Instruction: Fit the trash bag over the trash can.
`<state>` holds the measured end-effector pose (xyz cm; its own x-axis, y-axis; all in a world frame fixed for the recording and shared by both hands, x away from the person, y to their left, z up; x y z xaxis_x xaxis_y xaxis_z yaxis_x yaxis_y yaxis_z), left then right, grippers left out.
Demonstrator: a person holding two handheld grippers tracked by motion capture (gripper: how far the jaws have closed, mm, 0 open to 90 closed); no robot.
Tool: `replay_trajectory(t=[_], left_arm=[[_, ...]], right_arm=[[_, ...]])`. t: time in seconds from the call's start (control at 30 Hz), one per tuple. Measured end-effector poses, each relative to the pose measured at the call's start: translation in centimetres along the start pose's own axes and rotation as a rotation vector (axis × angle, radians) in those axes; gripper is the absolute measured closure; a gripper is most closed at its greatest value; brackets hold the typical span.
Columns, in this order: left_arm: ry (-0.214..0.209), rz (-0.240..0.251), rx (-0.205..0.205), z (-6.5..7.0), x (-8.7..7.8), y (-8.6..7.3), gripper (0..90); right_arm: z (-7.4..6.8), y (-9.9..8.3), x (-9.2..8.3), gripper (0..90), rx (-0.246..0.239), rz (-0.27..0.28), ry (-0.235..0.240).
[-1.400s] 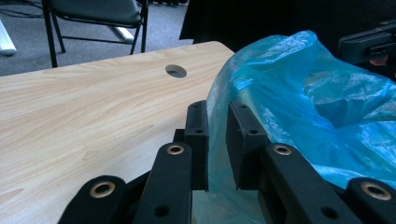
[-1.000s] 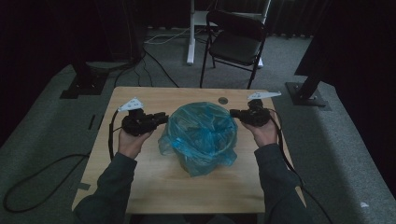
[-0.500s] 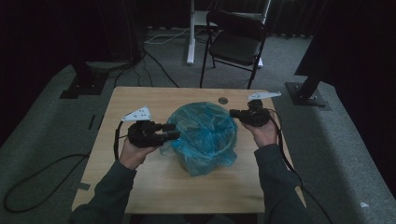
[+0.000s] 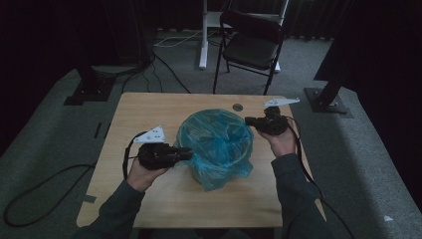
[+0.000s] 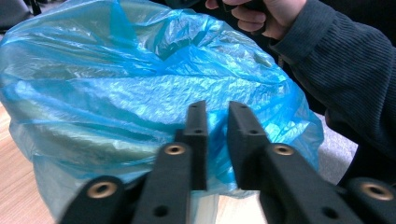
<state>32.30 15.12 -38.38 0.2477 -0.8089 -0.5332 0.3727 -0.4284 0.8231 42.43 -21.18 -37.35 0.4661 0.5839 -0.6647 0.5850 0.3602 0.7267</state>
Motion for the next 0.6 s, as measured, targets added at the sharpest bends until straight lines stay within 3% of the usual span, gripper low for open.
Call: replay_trajectory(t=[0.07, 0.27, 0.47, 0.6], left_arm=[[0.003, 0.0, 0.008, 0.2, -0.3, -0.3, 87.4], [-0.016, -0.026, 0.015, 0.6, -0.3, -2.0, 89.1], [-0.001, -0.07, -0.01, -0.2, 0.3, -3.4, 89.1], [0.037, -0.101, -0.06, -1.7, 0.7, -4.7, 89.1]], right_arm=[[0.1, 0.0, -0.1, 88.9, 0.002, 0.001, -0.004], [0.3, -0.1, -0.2, 89.0, 0.01, 0.001, -0.009], [0.5, -0.2, -0.3, 89.1, 0.014, 0.0, -0.016], [0.5, -0.2, -0.2, 89.9, 0.012, -0.003, -0.017]])
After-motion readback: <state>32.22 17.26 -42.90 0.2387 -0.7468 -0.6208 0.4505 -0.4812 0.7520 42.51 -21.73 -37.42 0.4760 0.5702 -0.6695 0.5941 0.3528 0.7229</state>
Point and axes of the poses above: each handheld gripper's, and its own axes: x roughly forward along the jaws, y roughly out of its top, z roughly to its right, the point moved 1 cm from there along x, roughly forward along the jaws, and after that the axes turned 8 degrees about -z, right-handed, at the moved point
